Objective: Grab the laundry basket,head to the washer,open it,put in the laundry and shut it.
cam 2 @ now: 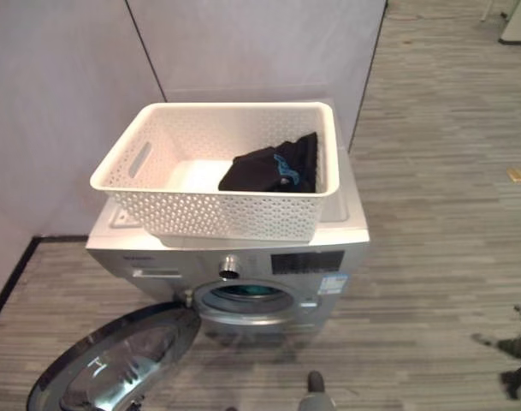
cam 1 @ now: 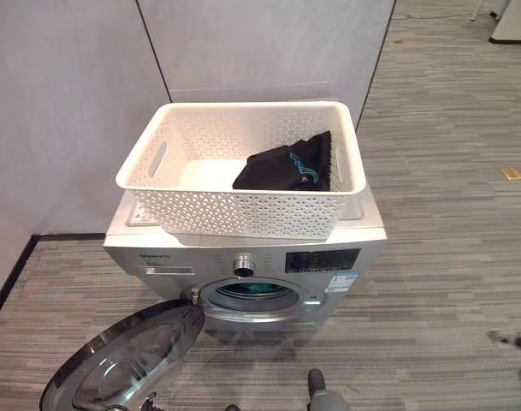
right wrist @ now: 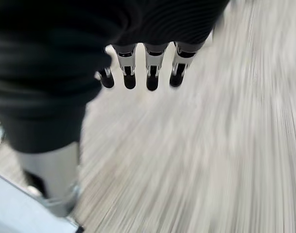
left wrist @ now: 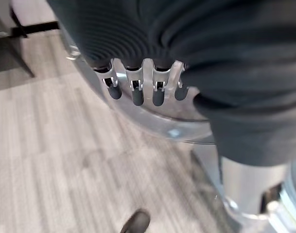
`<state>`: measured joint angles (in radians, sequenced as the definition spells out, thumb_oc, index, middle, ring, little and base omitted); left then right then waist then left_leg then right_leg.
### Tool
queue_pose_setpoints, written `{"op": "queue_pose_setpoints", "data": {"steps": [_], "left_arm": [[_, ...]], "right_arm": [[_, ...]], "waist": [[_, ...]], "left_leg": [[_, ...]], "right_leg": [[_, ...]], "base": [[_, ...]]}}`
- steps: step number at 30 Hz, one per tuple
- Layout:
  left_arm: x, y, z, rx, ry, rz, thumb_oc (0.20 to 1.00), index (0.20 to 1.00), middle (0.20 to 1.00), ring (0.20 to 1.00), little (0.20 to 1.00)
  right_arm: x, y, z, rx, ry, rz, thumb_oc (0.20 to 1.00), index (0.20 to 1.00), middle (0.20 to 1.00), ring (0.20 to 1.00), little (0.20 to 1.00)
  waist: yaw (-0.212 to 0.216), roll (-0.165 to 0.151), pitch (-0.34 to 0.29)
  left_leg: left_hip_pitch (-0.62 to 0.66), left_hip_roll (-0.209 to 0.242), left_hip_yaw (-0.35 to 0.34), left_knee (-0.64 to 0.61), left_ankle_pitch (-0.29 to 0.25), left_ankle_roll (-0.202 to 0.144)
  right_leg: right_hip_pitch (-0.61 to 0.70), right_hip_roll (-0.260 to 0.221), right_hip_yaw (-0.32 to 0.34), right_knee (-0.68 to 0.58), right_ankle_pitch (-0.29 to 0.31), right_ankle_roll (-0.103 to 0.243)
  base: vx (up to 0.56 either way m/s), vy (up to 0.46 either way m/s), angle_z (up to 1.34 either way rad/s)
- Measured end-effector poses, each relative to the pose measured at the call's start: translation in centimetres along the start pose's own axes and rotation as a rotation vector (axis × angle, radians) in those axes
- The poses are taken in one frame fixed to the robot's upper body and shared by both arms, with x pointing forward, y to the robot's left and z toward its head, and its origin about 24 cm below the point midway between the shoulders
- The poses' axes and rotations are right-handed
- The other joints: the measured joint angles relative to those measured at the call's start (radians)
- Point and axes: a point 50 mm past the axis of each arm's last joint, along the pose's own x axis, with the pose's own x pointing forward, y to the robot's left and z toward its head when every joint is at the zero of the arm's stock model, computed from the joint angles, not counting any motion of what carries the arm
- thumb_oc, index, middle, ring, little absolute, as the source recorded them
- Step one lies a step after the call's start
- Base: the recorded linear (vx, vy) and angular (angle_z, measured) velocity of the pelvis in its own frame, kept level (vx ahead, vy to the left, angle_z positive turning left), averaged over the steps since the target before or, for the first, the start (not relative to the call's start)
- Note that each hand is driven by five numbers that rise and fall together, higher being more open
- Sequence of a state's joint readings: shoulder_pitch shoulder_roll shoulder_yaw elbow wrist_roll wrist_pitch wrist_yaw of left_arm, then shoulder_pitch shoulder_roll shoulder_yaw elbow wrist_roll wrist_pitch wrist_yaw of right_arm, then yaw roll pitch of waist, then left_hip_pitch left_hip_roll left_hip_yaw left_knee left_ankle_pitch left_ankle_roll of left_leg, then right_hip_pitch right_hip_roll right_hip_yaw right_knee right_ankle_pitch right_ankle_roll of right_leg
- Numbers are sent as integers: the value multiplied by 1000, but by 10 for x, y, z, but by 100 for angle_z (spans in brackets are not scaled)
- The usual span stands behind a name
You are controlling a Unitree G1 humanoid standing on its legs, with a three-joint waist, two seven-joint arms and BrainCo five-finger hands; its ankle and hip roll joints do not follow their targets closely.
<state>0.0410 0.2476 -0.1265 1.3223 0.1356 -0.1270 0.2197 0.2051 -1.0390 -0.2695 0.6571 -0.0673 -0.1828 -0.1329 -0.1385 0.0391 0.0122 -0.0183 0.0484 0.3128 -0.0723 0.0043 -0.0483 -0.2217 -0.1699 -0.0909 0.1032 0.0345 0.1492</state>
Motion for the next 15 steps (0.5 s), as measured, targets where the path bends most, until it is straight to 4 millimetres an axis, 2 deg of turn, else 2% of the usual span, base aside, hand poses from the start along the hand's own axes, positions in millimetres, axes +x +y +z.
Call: {"op": "queue_pose_setpoints", "data": {"steps": [2,3,4,5,6,7,9,11,13,15], "left_arm": [[-1,-3,-5,-9,29,-17,1000,1000,1000,1000,1000],[-1,-9,2,-26,1,-32,1000,1000,1000,1000,1000],[-2,-14,8,-37,-27,-48,1000,1000,1000,1000,1000],[-1,-15,13,-40,-37,-53,1000,1000,1000,1000,1000],[-1,-15,13,-36,-35,-60,1000,1000,1000,1000,1000],[-1,-17,14,-25,-35,-71,1000,1000,1000,1000,1000],[-2,-20,9,-19,-19,-88,1000,1000,1000,1000,1000],[-4,-19,-3,-11,23,-90,1000,1000,1000,1000,1000],[-6,-21,-11,32,43,-104,1000,1000,1000,1000,1000],[-2,-12,-2,17,24,-81,1000,1000,1000,1000,1000]], "right_arm": [[20,-44,27,114,-56,-239,1000,1000,1000,1000,1000],[18,-74,53,116,-158,-335,1000,1000,1000,1000,1000],[10,-95,77,47,-294,-395,1000,1000,1000,1000,1000],[5,-108,94,12,-387,-432,1000,1000,1000,1000,1000],[7,-119,113,-37,-458,-466,1000,1000,1000,1000,1000],[12,-129,119,-84,-456,-476,1000,1000,1000,1000,1000],[8,-159,153,-57,-546,-601,1000,1000,1000,1000,1000],[0,-174,185,-13,-671,-672,1000,1000,1000,1000,1000],[3,-188,230,38,-765,-693,1000,1000,1000,1000,1000],[-4,-195,265,-36,-856,-664,1000,1000,1000,1000,1000]], "waist": [[-8,-9,-25],[-8,-2,-25],[-6,9,-32],[-6,6,-33],[6,-10,-43],[22,-23,-51],[40,-47,-67],[57,-69,-80],[76,-85,-89],[118,-114,-84]], "left_leg": [[8,3,-3,-2,-8,-1],[19,-1,-5,-3,-11,1],[18,-4,-12,-2,-11,2],[18,-6,-22,-1,-9,3],[17,-9,-30,-3,-6,0],[14,-10,-30,-1,-7,1],[6,-15,-33,-1,-7,1],[-10,-18,-40,-1,-3,1],[-19,-26,-37,1,-1,4],[-21,-31,-38,-2,14,7]], "right_leg": [[31,0,-6,-33,14,6],[52,0,-11,-50,20,12],[57,-6,-18,-55,24,14],[63,-10,-29,-54,23,15],[66,-13,-35,-55,23,16],[65,-17,-34,-55,23,17],[63,-26,-44,-58,26,22],[61,-35,-59,-70,33,29],[62,-38,-58,-93,51,31],[65,-39,-62,-115,69,34]], "base": [[73,78,9],[26,43,12],[29,42,27],[49,53,29],[44,41,20],[20,23,13],[13,15,17],[7,16,16],[0,0,0],[-25,0,10]]}}
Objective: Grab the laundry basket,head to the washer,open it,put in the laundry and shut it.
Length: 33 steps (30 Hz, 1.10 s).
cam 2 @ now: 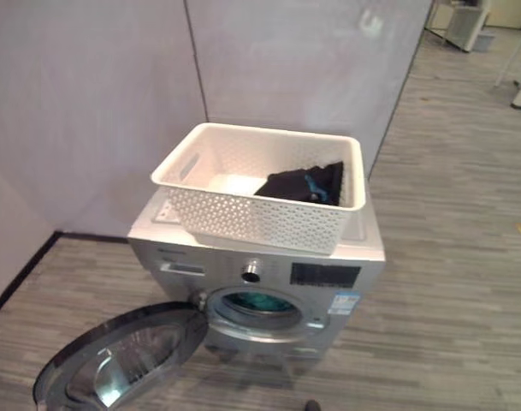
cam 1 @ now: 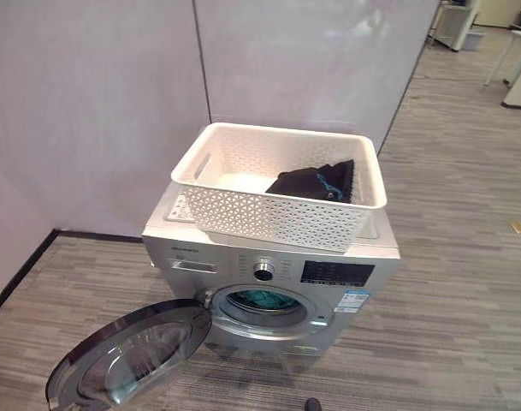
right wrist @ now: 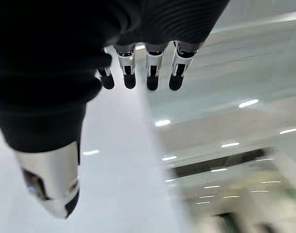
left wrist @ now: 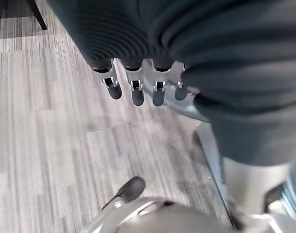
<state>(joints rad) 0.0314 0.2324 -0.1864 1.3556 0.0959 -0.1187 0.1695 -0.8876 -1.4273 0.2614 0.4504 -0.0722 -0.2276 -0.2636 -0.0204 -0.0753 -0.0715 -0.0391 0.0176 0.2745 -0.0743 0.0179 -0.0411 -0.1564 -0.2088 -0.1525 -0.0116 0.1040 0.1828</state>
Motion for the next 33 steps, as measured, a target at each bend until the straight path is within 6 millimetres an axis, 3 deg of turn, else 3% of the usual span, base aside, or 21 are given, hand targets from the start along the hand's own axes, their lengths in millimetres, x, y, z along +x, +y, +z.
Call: {"op": "queue_pose_setpoints", "data": {"steps": [3,5,10,11,14,18,23,28,33], "left_arm": [[3,23,2,-36,2,42,1000,1000,1000,1000,1000],[3,29,-4,-49,20,48,1000,1000,1000,1000,1000],[1,26,-10,-77,43,10,1000,1000,1000,1000,1000],[2,26,-9,-85,41,4,1000,1000,1000,1000,1000],[1,25,-13,-102,51,-8,1000,1000,1000,1000,1000],[-2,21,-26,-120,93,-25,1000,1000,1000,1000,1000],[-1,24,-22,-121,84,-26,1000,1000,1000,1000,1000],[0,30,-20,-144,78,-15,1000,1000,1000,1000,1000],[1,39,-19,-137,67,1,1000,1000,1000,1000,1000]], "right_arm": [[26,21,34,-111,-135,275,1000,1000,1000,1000,1000],[35,28,53,-58,-197,324,1000,1000,1000,1000,1000],[53,50,97,6,-294,531,1000,1000,1000,1000,1000],[52,64,98,30,-274,621,1000,1000,1000,1000,1000],[47,81,95,-4,-251,746,1000,1000,1000,1000,1000],[40,92,83,-28,-170,852,1000,1000,1000,1000,1000],[35,98,80,-41,-135,929,1000,1000,1000,1000,1000],[25,107,107,-37,-247,1015,1000,1000,1000,1000,1000],[2,117,156,64,-469,1131,1000,1000,1000,1000,1000]], "waist": [[23,-46,11],[30,-88,8],[49,-98,6],[63,-101,4],[73,-83,17],[67,-74,23],[59,-74,23],[46,-99,34],[34,-125,40]], "left_leg": [[-23,4,-18,-3,21,8],[-29,0,-27,-14,28,10],[-60,-11,-24,-14,29,8],[-69,-11,-35,-14,29,8],[-78,-11,-51,-14,32,5],[-83,-9,-53,-14,32,4],[-83,-5,-52,-14,31,4],[-84,0,-49,-14,32,-1],[-86,3,-45,-14,34,-1]], "right_leg": [[-4,0,-34,-15,17,2],[-5,-3,-48,-25,20,0],[-17,-15,-53,-53,36,-3],[-17,-13,-61,-64,41,-4],[-17,-11,-79,-66,41,-5],[-18,-8,-81,-72,42,-6],[-18,-4,-82,-72,42,-6],[-21,0,-80,-72,42,-6],[-26,4,-77,-72,43,-7]], "base": [[-2,11,28],[-10,10,8],[-12,3,6],[4,12,17],[7,7,16],[0,0,0],[0,0,0],[-4,2,-1],[-14,3,-2]]}}
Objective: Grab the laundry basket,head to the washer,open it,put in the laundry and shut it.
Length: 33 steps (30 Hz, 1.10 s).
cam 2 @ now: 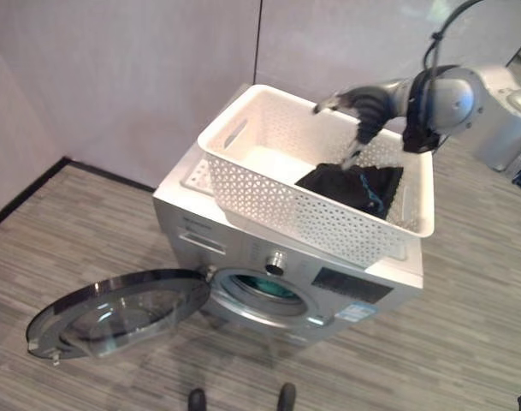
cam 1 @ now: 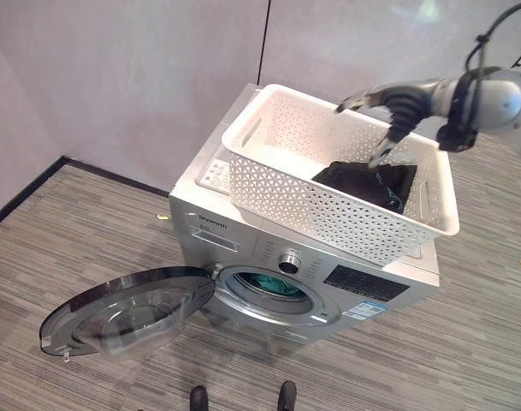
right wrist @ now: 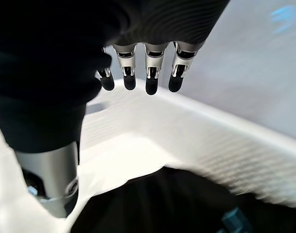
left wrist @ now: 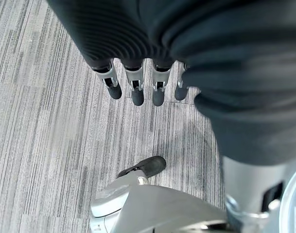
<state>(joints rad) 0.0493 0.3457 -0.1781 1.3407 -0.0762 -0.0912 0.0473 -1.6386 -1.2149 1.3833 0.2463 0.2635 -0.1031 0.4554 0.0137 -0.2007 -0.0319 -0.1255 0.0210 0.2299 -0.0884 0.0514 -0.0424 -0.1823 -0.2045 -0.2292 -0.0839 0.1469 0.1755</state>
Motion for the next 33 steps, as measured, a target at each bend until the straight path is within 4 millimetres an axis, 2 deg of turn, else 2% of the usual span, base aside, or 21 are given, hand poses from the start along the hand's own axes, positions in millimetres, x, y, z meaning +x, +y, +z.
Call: {"op": "queue_pose_setpoints", "data": {"steps": [1,5,7,10,12,17,20,23,25,27,29,31,33], "left_arm": [[1,5,5,4,-13,6,1000,1000,1000,1000,1000],[1,17,10,12,-36,26,1000,1000,1000,1000,1000],[1,20,12,17,-40,33,1000,1000,1000,1000,1000],[2,18,14,20,-41,30,1000,1000,1000,1000,1000],[2,16,14,18,-38,24,1000,1000,1000,1000,1000],[2,8,16,19,-41,6,1000,1000,1000,1000,1000],[2,-5,15,9,-41,-24,1000,1000,1000,1000,1000],[1,-37,25,7,-67,-96,1000,1000,1000,1000,1000],[1,-36,28,14,-78,-92,1000,1000,1000,1000,1000],[2,-33,30,27,-83,-82,1000,1000,1000,1000,1000],[2,-31,32,29,-85,-72,1000,1000,1000,1000,1000],[2,-27,32,29,-84,-56,1000,1000,1000,1000,1000],[3,-25,34,30,-90,-48,1000,1000,1000,1000,1000]], "right_arm": [[3,9,2,4,-14,47,1000,1000,1000,1000,1000],[5,16,0,-15,0,85,1000,1000,1000,1000,1000],[5,16,-1,-70,24,90,1000,1000,1000,1000,1000],[3,17,-3,-143,56,97,1000,1000,1000,1000,1000],[2,18,-4,-180,73,100,1000,1000,1000,1000,1000],[2,22,-5,-219,88,116,1000,1000,1000,1000,1000],[1,43,-4,-243,72,186,1000,1000,1000,1000,1000],[0,68,-16,-216,92,218,1000,1000,1000,1000,1000],[-3,81,-24,-145,86,163,1000,1000,1000,1000,1000],[-5,71,-27,-190,111,92,1000,1000,1000,1000,1000],[-4,75,-33,-220,136,93,1000,1000,1000,1000,1000],[2,90,-38,-254,150,120,1000,1000,1000,1000,1000],[4,96,-38,-291,155,118,1000,1000,1000,1000,1000]], "waist": [[0,-21,-6],[0,-57,-6],[-1,-66,-4],[-2,-61,3],[-1,-50,11],[4,6,34],[7,46,28],[10,114,17],[14,109,15],[11,104,16],[12,90,23],[15,65,35],[14,51,40]], "left_leg": [[-12,2,0,0,2,-2],[-20,3,5,0,4,-3],[-20,3,5,0,4,-4],[-21,2,5,0,4,-4],[-19,0,6,0,4,-3],[-14,0,15,0,6,-4],[-12,3,18,0,6,-4],[-7,3,26,0,8,-5],[-20,5,22,8,8,-7],[-45,5,24,10,6,-12],[-54,6,24,6,13,-18],[-54,7,23,6,15,-18],[-72,11,22,8,16,-18]], "right_leg": [[-13,1,0,0,2,-2],[-25,3,3,0,8,-8],[-25,2,2,0,8,-8],[-26,1,2,0,8,-8],[-25,-1,3,0,8,-8],[-24,0,10,0,13,-13],[-25,4,14,0,14,-15],[-25,3,26,0,16,-17],[-33,4,24,3,15,-16],[-60,5,27,5,13,-15],[-67,9,27,0,19,-15],[-67,12,27,0,20,-15],[-84,11,27,0,21,-14]], "base": [[-30,-6,-1],[-13,-5,-2],[0,0,0],[0,0,0],[-4,8,-3],[-7,7,-2],[-18,2,-6],[-70,-14,-6],[-78,-14,3],[-27,-2,0],[-16,-2,1],[-45,-7,-1],[-16,-1,1]]}}
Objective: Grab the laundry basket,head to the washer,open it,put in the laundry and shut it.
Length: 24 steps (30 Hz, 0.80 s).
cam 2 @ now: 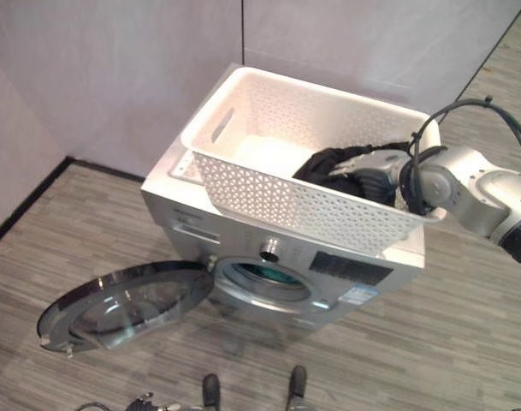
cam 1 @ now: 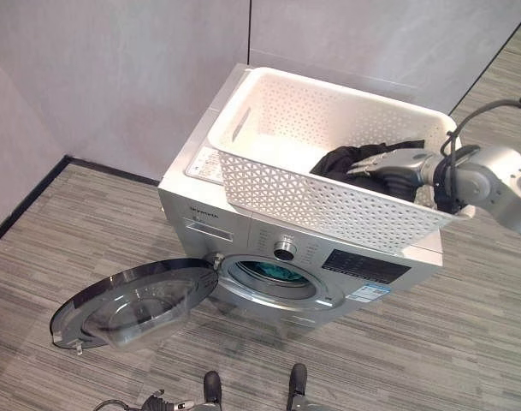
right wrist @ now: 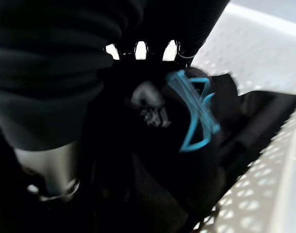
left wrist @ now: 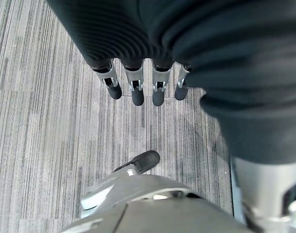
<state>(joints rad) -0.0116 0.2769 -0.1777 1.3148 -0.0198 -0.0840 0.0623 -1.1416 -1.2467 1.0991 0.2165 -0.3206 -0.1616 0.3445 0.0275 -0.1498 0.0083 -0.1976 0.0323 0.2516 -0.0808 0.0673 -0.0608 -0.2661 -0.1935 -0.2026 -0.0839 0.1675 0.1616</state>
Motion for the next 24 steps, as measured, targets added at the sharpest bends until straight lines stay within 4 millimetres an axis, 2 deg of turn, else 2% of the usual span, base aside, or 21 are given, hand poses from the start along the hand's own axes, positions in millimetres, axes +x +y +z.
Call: {"op": "queue_pose_setpoints", "data": {"steps": [4,8,9,10,11,15,24], "left_arm": [[1,3,6,2,-10,9,1000,1000,1000,1000,1000],[2,2,10,6,-20,12,1000,1000,1000,1000,1000],[2,2,11,8,-23,12,1000,1000,1000,1000,1000],[2,3,12,7,-25,14,1000,1000,1000,1000,1000],[2,3,12,6,-26,15,1000,1000,1000,1000,1000],[3,3,15,1,-34,20,1000,1000,1000,1000,1000],[3,1,25,34,-58,28,1000,1000,1000,1000,1000]], "right_arm": [[5,-2,1,-54,15,-48,1000,1000,1000,1000,1000],[11,-7,7,-82,-4,-64,1000,1000,1000,1000,1000],[12,-8,7,-81,-4,-65,809,809,809,809,809],[12,-12,7,-85,-3,-72,366,366,366,366,366],[11,-15,5,-82,5,-70,200,200,200,200,200],[14,-34,4,-56,18,-121,200,200,200,200,200],[15,-39,-11,62,69,-224,200,200,200,200,200]], "waist": [[-2,-21,14],[-2,-24,17],[-1,-25,21],[-1,-25,29],[-1,-25,37],[-1,-23,48],[14,-12,54]], "left_leg": [[-14,-4,0,0,9,9],[-15,-3,0,-2,9,9],[-15,-2,-1,-2,9,9],[-15,-1,-1,-3,8,7],[-15,-1,-1,-4,7,5],[-20,-1,0,-4,7,3],[-3,-5,1,-7,12,10]], "right_leg": [[-14,2,0,0,19,-10],[-15,2,-1,0,18,-10],[-15,2,-1,0,18,-10],[-15,2,-1,0,18,-9],[-15,2,-1,0,18,-9],[-22,0,0,0,15,-5],[-9,2,-1,0,22,-14]], "base": [[-8,-1,0],[0,0,0],[0,0,0],[0,0,0],[0,0,0],[0,0,0],[33,1,-1]]}}
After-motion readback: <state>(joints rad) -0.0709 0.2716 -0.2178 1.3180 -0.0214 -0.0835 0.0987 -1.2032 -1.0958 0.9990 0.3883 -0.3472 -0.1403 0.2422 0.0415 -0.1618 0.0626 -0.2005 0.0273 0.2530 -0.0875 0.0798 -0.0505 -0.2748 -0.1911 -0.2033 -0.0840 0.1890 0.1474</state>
